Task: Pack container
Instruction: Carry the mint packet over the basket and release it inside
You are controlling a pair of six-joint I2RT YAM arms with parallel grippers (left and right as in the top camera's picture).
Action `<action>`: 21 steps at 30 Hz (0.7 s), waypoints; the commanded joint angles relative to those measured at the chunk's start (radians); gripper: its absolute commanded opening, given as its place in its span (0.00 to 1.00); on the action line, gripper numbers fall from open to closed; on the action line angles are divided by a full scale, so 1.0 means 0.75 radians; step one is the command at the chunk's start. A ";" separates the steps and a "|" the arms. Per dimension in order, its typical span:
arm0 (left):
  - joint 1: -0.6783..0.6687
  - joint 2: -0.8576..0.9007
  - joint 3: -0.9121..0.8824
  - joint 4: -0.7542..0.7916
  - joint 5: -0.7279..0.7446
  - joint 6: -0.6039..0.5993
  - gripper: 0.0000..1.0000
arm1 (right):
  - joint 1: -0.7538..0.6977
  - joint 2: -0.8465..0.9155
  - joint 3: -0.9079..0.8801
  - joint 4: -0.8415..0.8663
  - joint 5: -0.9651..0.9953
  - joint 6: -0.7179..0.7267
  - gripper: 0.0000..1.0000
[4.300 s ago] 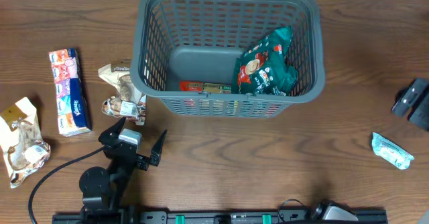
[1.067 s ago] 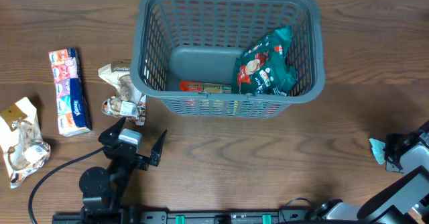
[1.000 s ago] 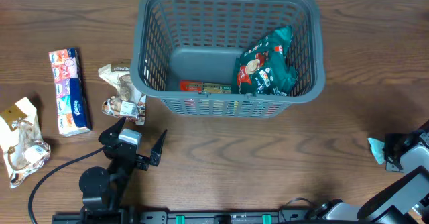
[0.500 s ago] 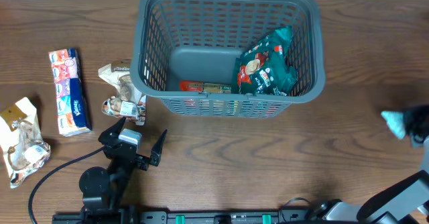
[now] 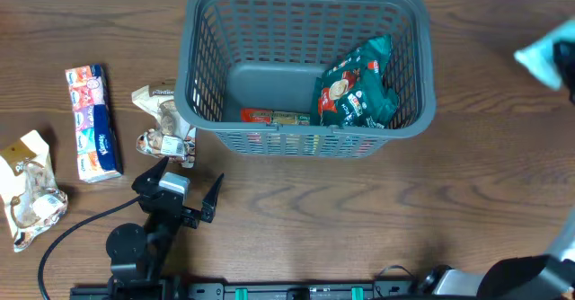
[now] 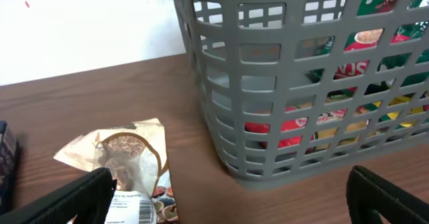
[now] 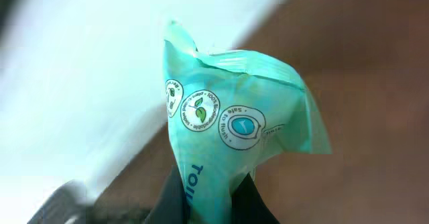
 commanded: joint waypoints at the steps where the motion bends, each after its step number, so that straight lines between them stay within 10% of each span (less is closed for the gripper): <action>1: -0.003 -0.001 -0.031 -0.009 0.017 0.022 0.99 | 0.137 -0.028 0.166 -0.043 -0.135 -0.151 0.02; 21: -0.003 -0.001 -0.031 -0.009 0.017 0.022 0.99 | 0.997 -0.027 0.333 -0.304 0.222 -0.388 0.02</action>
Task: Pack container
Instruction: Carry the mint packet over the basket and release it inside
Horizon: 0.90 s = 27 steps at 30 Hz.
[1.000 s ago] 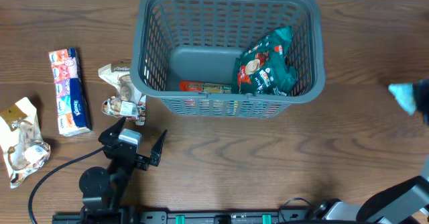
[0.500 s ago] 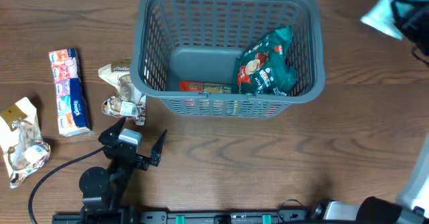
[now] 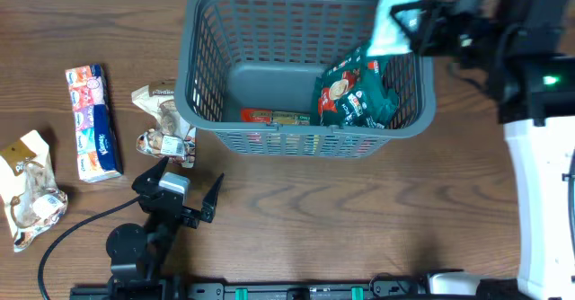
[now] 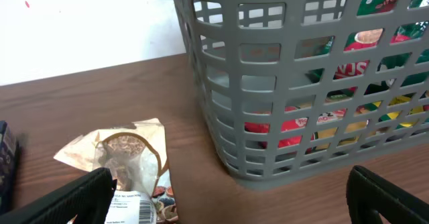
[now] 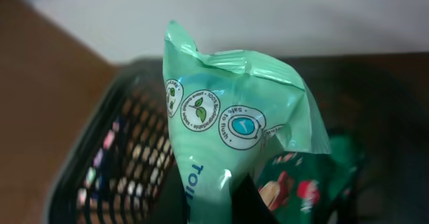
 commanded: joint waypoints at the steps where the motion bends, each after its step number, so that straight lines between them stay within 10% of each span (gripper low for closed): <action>1: -0.003 -0.001 -0.031 -0.009 0.018 0.022 0.99 | 0.098 -0.015 0.025 -0.027 0.213 -0.082 0.01; 25: -0.003 -0.001 -0.031 -0.009 0.018 0.022 0.99 | 0.136 0.372 0.024 -0.100 0.287 -0.116 0.01; 27: -0.003 -0.001 -0.031 -0.009 0.017 0.022 0.99 | 0.132 0.375 0.024 -0.094 0.287 -0.117 0.39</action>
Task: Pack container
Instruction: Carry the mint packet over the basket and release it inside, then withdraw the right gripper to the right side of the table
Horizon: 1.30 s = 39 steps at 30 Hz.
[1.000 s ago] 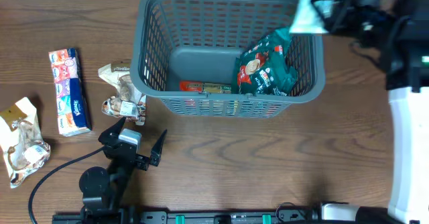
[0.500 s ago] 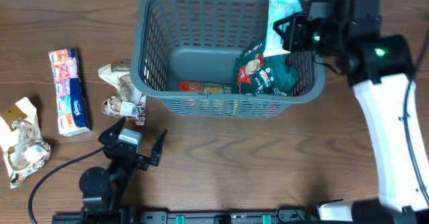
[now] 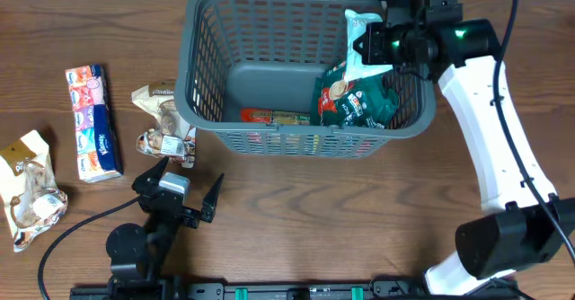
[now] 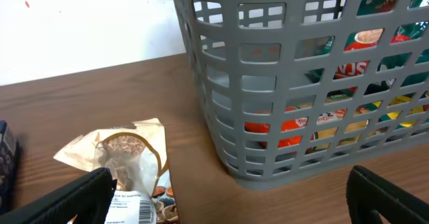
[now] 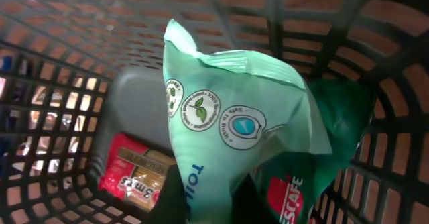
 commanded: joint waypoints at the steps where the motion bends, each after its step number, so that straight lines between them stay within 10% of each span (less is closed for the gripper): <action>1: -0.003 -0.001 -0.031 -0.009 0.018 0.022 0.99 | 0.002 0.005 0.023 0.017 0.005 -0.022 0.63; 3: -0.003 -0.001 -0.031 -0.009 0.017 0.022 0.99 | 0.000 0.005 0.023 0.023 0.005 -0.022 0.99; 39: -0.003 -0.001 -0.031 -0.009 0.018 0.022 0.99 | -0.413 -0.675 0.142 -0.143 0.413 -0.068 0.99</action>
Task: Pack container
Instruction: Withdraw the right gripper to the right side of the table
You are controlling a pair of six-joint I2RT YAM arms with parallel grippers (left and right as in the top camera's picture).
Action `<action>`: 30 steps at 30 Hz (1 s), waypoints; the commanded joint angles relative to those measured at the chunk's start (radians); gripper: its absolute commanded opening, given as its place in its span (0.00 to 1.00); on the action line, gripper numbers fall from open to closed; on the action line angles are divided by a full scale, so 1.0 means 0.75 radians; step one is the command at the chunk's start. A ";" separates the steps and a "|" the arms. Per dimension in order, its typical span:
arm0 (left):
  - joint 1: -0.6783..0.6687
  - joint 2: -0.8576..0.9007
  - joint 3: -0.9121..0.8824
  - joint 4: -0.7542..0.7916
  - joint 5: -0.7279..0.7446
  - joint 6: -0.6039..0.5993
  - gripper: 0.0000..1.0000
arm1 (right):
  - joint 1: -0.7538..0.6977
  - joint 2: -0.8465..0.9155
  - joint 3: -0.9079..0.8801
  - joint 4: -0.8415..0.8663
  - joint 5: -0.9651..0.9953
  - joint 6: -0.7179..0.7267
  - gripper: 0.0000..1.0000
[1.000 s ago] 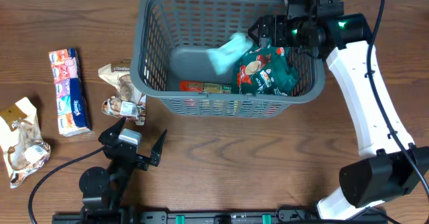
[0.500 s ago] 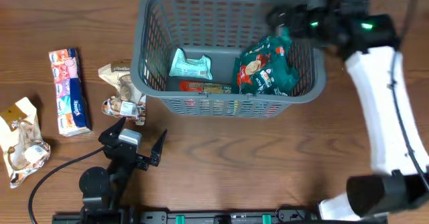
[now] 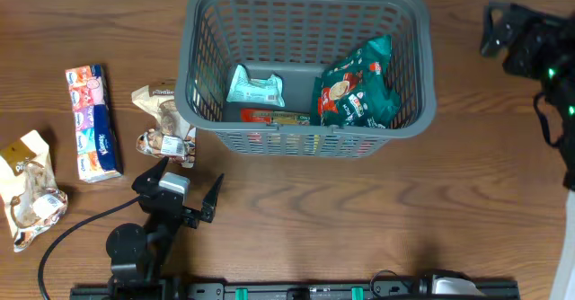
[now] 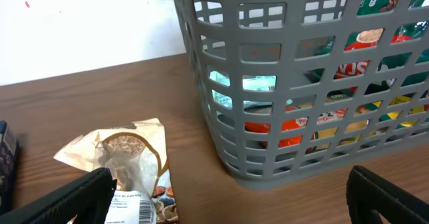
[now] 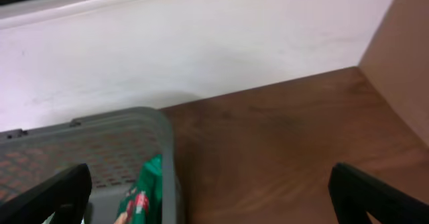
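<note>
The grey mesh basket (image 3: pixel 310 141) stands at the table's far middle. Inside it lie a pale teal wipes pack (image 3: pixel 254 86), a green coffee bag (image 3: pixel 359 89) and a red and gold packet (image 3: pixel 278 118). The teal pack (image 4: pixel 258 84) also shows through the mesh in the left wrist view. My right gripper (image 3: pixel 496 30) hangs open and empty to the right of the basket, with the basket rim (image 5: pixel 100 120) at its lower left. My left gripper (image 3: pixel 184 197) rests open near the front edge, just short of a brown snack bag (image 3: pixel 164 120).
To the left of the basket lie the snack bag (image 4: pixel 124 160), a colourful tissue pack (image 3: pixel 92 120) and a beige crumpled bag (image 3: pixel 29 188). A black cable (image 3: pixel 72 228) runs from the left arm's base. A white wall lies behind the table.
My right gripper has let go of the teal pack, which now lies on the basket floor at the left. The gripper is open and has moved out to the basket's right.
My right gripper held the teal pack at the far right of the table. It then held it over the basket's right rim, then down inside the basket. Now the pack lies in the basket and the gripper is clear. The left arm stayed still.
</note>
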 commanded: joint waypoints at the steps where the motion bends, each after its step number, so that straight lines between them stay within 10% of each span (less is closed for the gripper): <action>1: -0.003 -0.001 -0.031 -0.009 0.017 0.022 0.99 | -0.008 -0.041 0.010 -0.041 0.043 -0.035 0.99; 30: -0.003 -0.001 -0.031 -0.009 0.018 0.022 0.99 | -0.007 -0.409 0.008 -0.640 -0.105 -0.358 0.99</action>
